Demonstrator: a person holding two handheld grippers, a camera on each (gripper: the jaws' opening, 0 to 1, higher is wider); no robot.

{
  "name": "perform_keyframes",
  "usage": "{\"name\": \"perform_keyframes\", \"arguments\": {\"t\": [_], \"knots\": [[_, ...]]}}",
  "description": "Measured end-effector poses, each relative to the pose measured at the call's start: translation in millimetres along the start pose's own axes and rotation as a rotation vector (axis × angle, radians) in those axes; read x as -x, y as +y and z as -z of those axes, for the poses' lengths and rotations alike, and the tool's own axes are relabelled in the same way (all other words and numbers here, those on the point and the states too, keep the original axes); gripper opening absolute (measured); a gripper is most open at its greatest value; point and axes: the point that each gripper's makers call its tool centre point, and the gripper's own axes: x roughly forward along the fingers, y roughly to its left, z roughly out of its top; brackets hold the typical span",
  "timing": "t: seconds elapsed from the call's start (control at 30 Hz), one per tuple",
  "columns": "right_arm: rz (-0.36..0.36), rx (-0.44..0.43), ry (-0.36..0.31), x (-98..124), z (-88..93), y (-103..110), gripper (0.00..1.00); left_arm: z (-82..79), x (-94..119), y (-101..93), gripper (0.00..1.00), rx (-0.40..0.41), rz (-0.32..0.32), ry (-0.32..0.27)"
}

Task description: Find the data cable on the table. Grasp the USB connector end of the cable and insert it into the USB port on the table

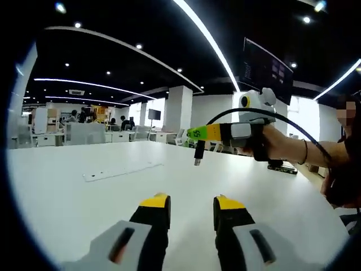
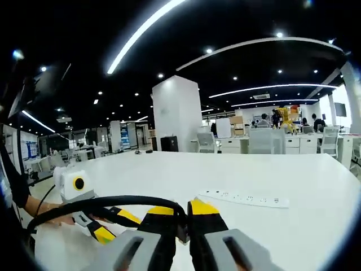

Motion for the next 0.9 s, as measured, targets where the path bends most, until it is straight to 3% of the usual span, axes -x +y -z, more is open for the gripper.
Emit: {"name": "perform_keyframes", "arguments": {"t": [0.17, 0.23, 0.33, 0.57, 0.77, 0.83, 0.9], "knots": [[0.028, 0.037, 0.013, -4.4, -8.8, -18.2, 0.08, -4.3, -8.4, 13.8, 0.31, -0.028, -0.008, 0.009], [0.037, 0.044, 0.014, -8.5, -24.9, -40.5, 0.08, -6.5, -10.8, 17.7, 0.32, -0.026, -0.007, 0.007], [0.051, 0.053, 0.022, -7.0, -24.4, -42.2, 0.08, -9.8, -16.6, 25.6, 0.32, -0.023, -0.007, 0.008], [0.091, 0.08, 0.052, -20.1, -36.6, -73.6, 0.08, -17.2, -35.3, 43.4, 0.33, -0.047, 0.002, 0.015], [0.137, 0.012, 0.018, -26.3, -48.8, -104.7, 0.08, -13.6, -53.0, 53.9, 0.36, -0.038, 0.008, 0.037], [0.152, -0.01, 0.009, -38.4, -56.8, -132.3, 0.08, -11.6, -57.3, 56.8, 0.36, -0.033, 0.008, 0.035], [0.162, -0.015, 0.006, -29.7, -57.2, -129.3, 0.08, -9.5, -62.5, 59.1, 0.36, -0.032, 0.01, 0.033]]}}
